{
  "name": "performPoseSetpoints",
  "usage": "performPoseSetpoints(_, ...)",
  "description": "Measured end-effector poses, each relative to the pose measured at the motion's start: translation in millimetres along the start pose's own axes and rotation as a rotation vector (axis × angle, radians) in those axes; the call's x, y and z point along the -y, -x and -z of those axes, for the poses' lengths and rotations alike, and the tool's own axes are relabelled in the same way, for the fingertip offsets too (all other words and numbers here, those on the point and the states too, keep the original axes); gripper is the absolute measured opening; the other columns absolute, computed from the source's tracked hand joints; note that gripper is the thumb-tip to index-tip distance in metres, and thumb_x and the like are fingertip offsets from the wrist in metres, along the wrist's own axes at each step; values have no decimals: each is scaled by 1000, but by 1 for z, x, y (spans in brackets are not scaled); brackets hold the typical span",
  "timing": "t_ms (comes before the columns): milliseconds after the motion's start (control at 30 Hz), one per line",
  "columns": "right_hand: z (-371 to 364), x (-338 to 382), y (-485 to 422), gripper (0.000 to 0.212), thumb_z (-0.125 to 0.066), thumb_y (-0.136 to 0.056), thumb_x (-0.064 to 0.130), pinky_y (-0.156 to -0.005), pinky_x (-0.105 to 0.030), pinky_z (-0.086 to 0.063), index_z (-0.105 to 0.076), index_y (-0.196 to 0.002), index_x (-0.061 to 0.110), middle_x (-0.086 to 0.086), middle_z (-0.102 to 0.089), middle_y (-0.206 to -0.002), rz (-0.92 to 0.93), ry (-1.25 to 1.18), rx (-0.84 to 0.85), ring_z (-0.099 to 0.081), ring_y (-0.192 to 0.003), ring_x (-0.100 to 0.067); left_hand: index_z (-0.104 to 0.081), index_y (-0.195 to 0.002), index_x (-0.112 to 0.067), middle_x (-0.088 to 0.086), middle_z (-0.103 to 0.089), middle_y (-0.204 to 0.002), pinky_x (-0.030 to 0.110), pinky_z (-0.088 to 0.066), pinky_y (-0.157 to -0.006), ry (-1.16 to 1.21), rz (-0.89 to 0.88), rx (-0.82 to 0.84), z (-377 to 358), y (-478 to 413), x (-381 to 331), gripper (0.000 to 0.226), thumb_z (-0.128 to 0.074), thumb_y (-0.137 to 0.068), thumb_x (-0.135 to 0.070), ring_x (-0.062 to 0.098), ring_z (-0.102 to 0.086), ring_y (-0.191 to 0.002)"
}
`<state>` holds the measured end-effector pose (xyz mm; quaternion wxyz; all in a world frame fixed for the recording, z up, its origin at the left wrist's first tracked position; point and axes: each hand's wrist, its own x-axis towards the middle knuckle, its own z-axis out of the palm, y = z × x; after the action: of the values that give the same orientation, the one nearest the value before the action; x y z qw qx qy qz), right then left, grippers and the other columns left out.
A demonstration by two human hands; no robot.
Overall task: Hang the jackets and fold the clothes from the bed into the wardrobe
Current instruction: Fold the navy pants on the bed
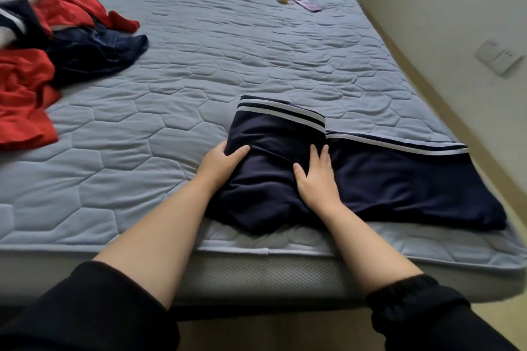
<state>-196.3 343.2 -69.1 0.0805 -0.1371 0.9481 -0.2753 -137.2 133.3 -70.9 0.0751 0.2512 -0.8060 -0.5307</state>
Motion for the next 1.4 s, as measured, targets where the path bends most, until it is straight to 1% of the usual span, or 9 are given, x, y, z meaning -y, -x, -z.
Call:
performPoseSetpoints(233, 3, 23, -4, 66, -38, -101, 35, -119, -35, -6, -6, -152, 8, -21, 5, -158, 8, -66, 146, -2, -147, -29, -64, -106, -17, 1, -73, -94, 20, -54, -66, 441, 163, 310, 23, 4, -30, 25, -70, -82, -12, 12, -68, -80)
performPoseSetpoints(533, -26, 79, -10, 68, -37, -101, 34, -118, -36, -2, -4, -151, 2, -28, 8, -155, 62, -98, 213, 2, -146, -36, -64, -97, -11, 7, -65, -95, 29, -46, -81, 157, 173, -27, 67, -3, -37, 23, -73, -76, -7, 18, -59, -89)
performPoseSetpoints(767, -39, 117, -12, 67, -37, -102, 35, -119, -35, -2, -3, -152, 7, -24, 8, -157, 34, -242, 376, 2, -147, -32, -64, -83, -17, 0, -65, -83, 27, -48, -67, 75, 114, -115, 86, 6, -59, 14, -72, -73, -11, 17, -58, -81)
performPoseSetpoints(867, -12, 90, -17, 64, -48, -99, 33, -115, -29, -22, -19, -152, 13, -10, -25, -156, 48, -448, 413, -29, -141, -21, -65, -90, -17, 5, -66, -91, 30, -48, -71, -83, 19, -79, 71, 7, -91, 19, -73, -73, -17, 18, -60, -84)
performPoseSetpoints(967, 29, 49, -21, 34, -45, -100, 26, -91, -22, -47, -49, -132, 16, 1, -65, -120, -120, -780, 490, -60, -108, -9, -62, -112, -15, 4, -66, -106, 34, -53, -81, -35, -63, -10, 39, 9, -131, 41, -75, -73, -24, 22, -63, -95)
performPoseSetpoints(1100, 95, 0, -28, 43, -25, -105, 36, -69, -21, -54, -62, -102, 13, 0, -73, -81, -381, -1255, 358, -69, -75, -12, -32, -146, -24, 3, -57, -121, 23, -52, -60, 40, -64, 259, -25, 19, -164, 62, -54, -92, -44, 19, -64, -81)
performPoseSetpoints(1233, 120, -44, -23, 64, -23, -99, 54, -88, -37, -52, -61, -119, 7, -17, -67, -111, -401, -1353, 309, -64, -103, -28, -37, -146, -18, 4, -33, -153, 29, -25, -113, -644, -343, 461, -78, 35, -121, 53, -39, -100, -43, 20, -31, -140)
performPoseSetpoints(1300, 113, -57, -16, 51, -38, -97, 50, -71, -31, -57, -66, -112, 10, -14, -72, -100, -450, -1213, 333, -70, -88, -24, -30, -148, -23, 1, -17, -159, 43, -13, -118, -842, -401, 495, -95, 40, -89, 54, -36, -99, -45, 17, -13, -146)
performPoseSetpoints(1400, 102, -58, -9, 26, -61, -91, 32, -53, -21, -54, -68, -102, 10, -7, -74, -75, -461, -1018, 287, -70, -63, -17, -40, -143, -23, 1, -23, -157, 42, -16, -117, -683, -468, 293, -99, 39, -63, 49, -44, -97, -41, 16, -17, -145)
